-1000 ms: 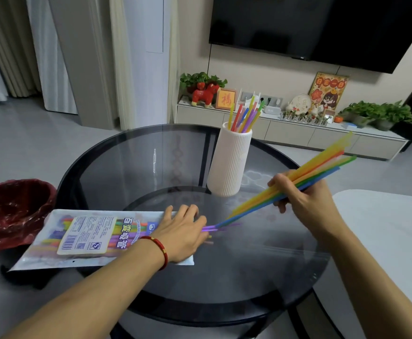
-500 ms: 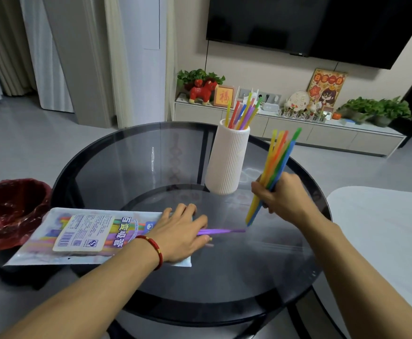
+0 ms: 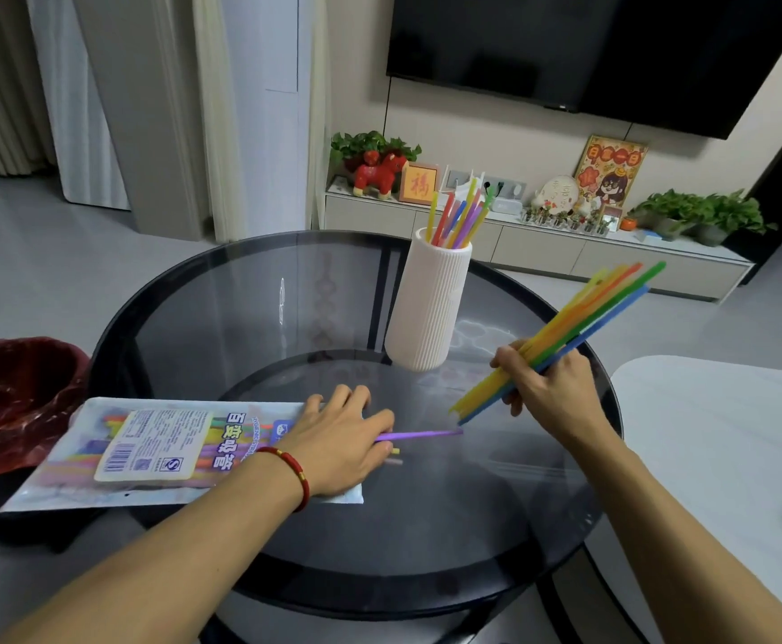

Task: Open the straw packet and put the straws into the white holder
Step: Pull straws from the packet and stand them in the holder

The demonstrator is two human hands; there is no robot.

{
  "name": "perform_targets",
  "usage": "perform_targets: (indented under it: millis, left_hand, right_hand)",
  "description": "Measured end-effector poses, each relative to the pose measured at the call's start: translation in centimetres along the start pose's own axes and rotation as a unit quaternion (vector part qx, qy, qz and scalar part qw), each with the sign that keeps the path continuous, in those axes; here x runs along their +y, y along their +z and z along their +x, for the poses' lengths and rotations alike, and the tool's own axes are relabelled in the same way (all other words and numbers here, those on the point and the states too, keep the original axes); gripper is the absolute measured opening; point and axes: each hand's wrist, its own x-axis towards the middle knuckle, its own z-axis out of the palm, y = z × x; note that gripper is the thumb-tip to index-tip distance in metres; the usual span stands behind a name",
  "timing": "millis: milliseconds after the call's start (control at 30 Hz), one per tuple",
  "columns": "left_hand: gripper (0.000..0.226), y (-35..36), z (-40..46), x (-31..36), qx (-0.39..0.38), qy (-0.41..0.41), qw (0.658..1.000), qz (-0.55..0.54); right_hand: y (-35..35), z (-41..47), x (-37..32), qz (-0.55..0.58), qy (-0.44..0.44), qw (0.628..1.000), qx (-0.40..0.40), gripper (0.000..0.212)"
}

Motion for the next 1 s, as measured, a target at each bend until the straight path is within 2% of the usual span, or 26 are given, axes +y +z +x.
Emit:
perform_targets:
  millis: [100,167,300,433,500,600,700,867,1000]
  left_hand:
    - [0.022,0.1,0.1,0.0,0.003,-0.001,1.000,0.001]
    - [0.024,0.1,0.1,0.0,0.004,-0.003,1.000,0.002]
    - [0.026,0.0,0.1,0.2,0.003,-0.009,1.000,0.004]
    - [0.033,0.1,0.2,0.3,0.000,-0.016,1.000,0.014]
    - [0.037,0.0,0.2,0.4,-0.002,-0.018,1.000,0.017]
    - [0.039,0.0,0.2,0.4,-0.004,-0.017,1.000,0.017]
    - [0.040,0.0,0.1,0.4,-0.002,-0.016,1.000,0.017]
    - [0.038,0.0,0.1,0.5,-0.002,-0.018,1.000,0.014]
    - [0.036,0.1,0.2,0.4,-0.011,-0.018,1.000,0.012]
  right_hand:
    - [0.1,-0.4,0.2,-0.032,0.001,0.999,-0.039,0.020]
    - [0.2,-0.3,-0.1,-0.012,0.009,0.999,-0.029,0.018]
    - [-0.5,1.9,-2.7,0.163,0.044,0.983,0.076,0.015]
    - [-1.2,6.4,-6.6,0.349,0.067,0.920,0.165,0.012]
    - [-1.4,8.8,-8.2,0.380,0.066,0.901,0.198,0.010]
    - [-1.4,11.4,-9.6,0.328,0.061,0.917,0.218,0.025]
    - [-1.1,13.1,-10.5,0.211,0.037,0.952,0.218,0.023]
    - [0.4,14.8,-11.9,0.012,0.002,0.988,0.156,0.026]
    - [1.7,15.5,-12.9,-0.064,0.015,0.994,0.088,0.025]
